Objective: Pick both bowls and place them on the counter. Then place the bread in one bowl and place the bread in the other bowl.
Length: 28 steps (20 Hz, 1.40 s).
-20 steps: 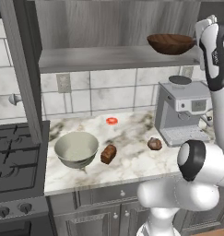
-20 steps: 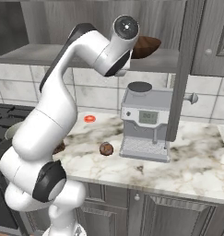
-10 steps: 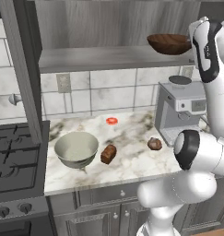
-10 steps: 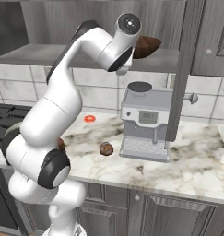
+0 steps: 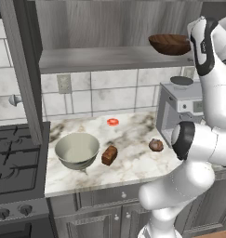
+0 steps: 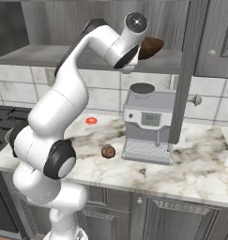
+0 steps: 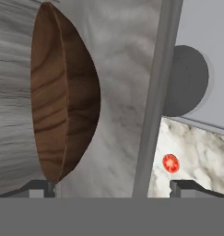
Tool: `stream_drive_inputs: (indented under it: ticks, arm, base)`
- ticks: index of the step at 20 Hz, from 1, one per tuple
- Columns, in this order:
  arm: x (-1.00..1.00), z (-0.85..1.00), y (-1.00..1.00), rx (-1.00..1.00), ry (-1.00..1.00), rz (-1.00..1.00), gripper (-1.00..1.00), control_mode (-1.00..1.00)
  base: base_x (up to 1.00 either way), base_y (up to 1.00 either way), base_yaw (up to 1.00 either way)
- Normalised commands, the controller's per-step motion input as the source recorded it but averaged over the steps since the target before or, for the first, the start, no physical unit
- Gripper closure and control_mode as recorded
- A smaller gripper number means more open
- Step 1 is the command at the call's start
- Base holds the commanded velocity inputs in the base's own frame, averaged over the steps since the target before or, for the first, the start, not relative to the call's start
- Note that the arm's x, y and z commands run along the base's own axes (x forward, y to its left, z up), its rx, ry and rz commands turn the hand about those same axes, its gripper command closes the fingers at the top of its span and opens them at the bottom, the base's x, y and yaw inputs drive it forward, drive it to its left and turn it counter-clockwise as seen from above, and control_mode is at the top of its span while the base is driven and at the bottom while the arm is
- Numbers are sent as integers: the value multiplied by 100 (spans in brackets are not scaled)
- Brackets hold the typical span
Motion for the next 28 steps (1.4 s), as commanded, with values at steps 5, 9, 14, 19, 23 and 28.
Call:
stream_drive_inputs:
  ticks: [5, 9, 14, 19, 23, 28]
  arm:
    - [26, -2, -10, 0, 2, 0, -100, -100]
    - [28, -1, -11, 0, 3, 0, -100, -100]
    - [26, 0, -11, 0, 0, 1, -100, -100]
    - [18, 0, -9, 0, 0, 0, -100, -100]
    - [15, -1, -7, 0, 0, 0, -100, -100]
    - [19, 0, -2, 0, 0, 0, -100, -100]
  base:
    - [0, 0, 0]
    - [0, 0, 0]
    - [0, 0, 0]
    - [0, 0, 0]
    - [0, 0, 0]
    - [0, 0, 0]
